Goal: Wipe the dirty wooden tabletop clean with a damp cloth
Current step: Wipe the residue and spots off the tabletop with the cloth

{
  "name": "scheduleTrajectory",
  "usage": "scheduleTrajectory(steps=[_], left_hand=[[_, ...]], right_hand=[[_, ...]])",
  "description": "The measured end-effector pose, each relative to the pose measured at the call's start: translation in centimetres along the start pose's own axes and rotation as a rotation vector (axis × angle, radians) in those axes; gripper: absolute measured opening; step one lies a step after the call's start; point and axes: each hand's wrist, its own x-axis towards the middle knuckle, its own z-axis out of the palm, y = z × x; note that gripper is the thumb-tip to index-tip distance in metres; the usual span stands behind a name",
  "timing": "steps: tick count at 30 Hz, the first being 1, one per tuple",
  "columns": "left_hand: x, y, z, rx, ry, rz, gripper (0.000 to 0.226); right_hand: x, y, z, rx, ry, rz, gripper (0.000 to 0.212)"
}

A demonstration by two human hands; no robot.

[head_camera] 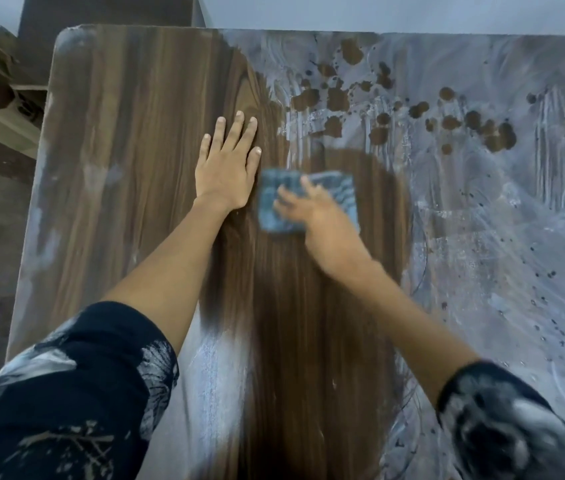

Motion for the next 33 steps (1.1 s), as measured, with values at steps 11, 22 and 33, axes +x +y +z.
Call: scheduleTrajectory(steps=[11, 22, 33], left_hand=[[1.4, 0.4, 0.4, -0.001, 0.044, -0.042, 0.05], [0.7, 0.5, 0.8, -0.426, 0.391, -0.126, 0.05], [2.7, 0.1, 0.3, 0.023, 0.1, -0.009, 0.059]], right_hand=[[3.2, 7.5, -6.0, -0.044, 0.081, 0.216, 0.059], [1.3, 1.6, 0.0, 0.043, -0.042, -0.117, 0.072], [11.9, 7.9, -4.8, -0.025, 0.163, 0.284, 0.059]])
